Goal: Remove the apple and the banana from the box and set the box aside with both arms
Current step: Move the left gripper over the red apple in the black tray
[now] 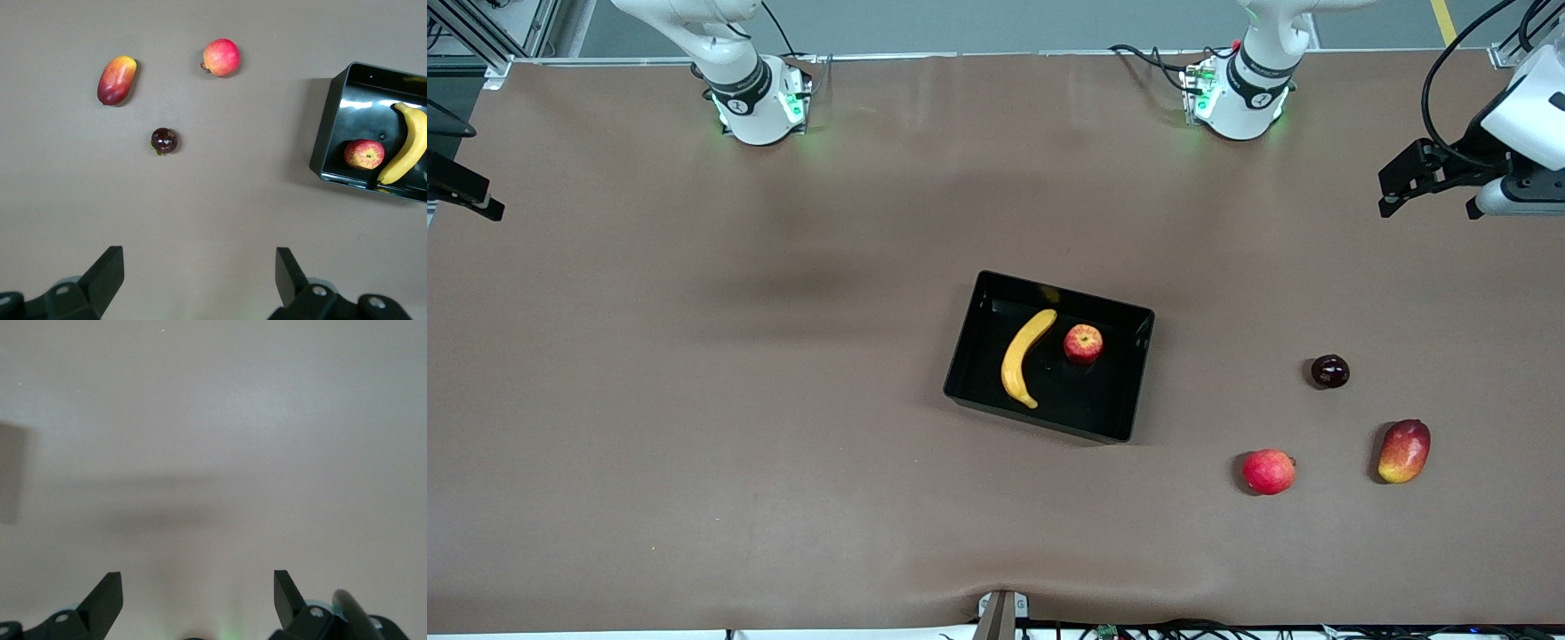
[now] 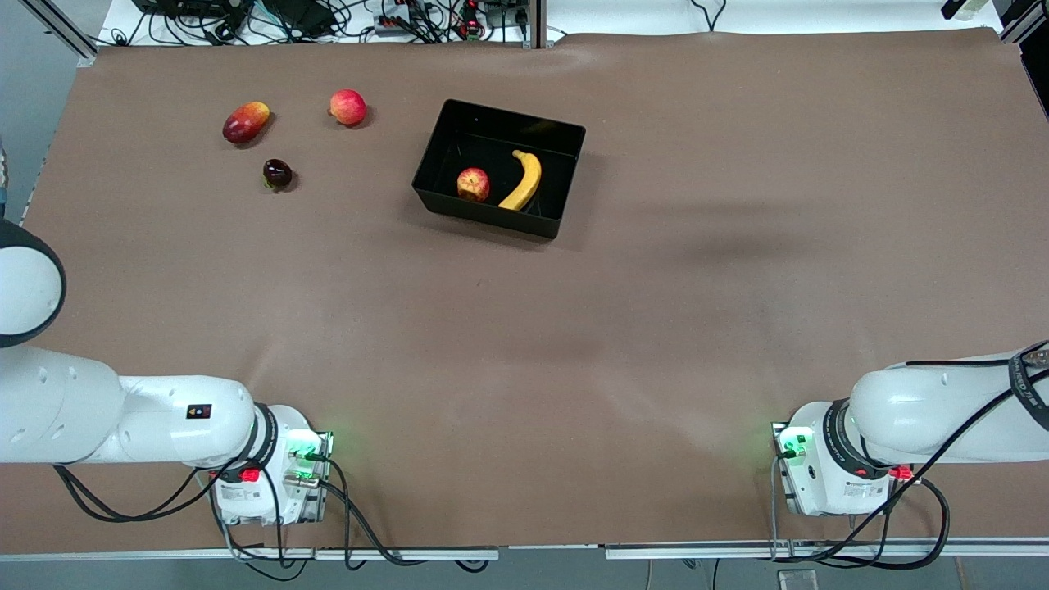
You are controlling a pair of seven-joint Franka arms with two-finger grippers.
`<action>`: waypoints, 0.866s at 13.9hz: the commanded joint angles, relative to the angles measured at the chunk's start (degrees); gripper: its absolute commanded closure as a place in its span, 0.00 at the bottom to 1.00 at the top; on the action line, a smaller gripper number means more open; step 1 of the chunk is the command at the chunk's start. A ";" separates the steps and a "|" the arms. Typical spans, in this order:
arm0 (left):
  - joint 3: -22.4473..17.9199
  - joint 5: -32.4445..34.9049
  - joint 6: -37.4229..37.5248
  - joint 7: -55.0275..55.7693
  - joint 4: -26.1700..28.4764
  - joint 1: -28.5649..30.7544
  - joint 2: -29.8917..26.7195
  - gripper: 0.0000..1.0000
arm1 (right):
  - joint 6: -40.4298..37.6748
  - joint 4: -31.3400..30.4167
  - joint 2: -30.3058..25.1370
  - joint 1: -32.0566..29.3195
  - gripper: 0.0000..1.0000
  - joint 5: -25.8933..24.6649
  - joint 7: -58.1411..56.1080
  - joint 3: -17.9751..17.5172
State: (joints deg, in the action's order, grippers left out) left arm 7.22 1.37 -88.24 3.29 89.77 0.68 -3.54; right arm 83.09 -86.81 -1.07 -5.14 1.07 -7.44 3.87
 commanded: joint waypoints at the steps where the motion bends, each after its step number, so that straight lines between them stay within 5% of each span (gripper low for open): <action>1: 0.07 -0.76 1.32 0.05 -1.26 0.11 0.55 0.00 | -0.39 0.15 0.10 -1.63 0.00 -0.10 -0.03 -1.06; 8: 1.73 -0.85 -0.43 1.10 -1.26 -2.16 5.37 0.00 | -0.39 0.15 0.10 -1.63 0.00 -0.10 -0.03 -1.06; 12: 6.39 -0.15 -8.94 15.49 -0.65 -6.11 12.13 0.00 | -0.39 0.15 0.10 -1.72 0.00 -0.01 -0.03 -1.06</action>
State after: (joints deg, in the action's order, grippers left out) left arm 12.02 1.28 -94.35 13.33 90.05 -3.52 5.29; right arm 83.07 -86.86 -1.03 -5.30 1.07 -7.44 3.88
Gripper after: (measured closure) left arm 0.000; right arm 0.000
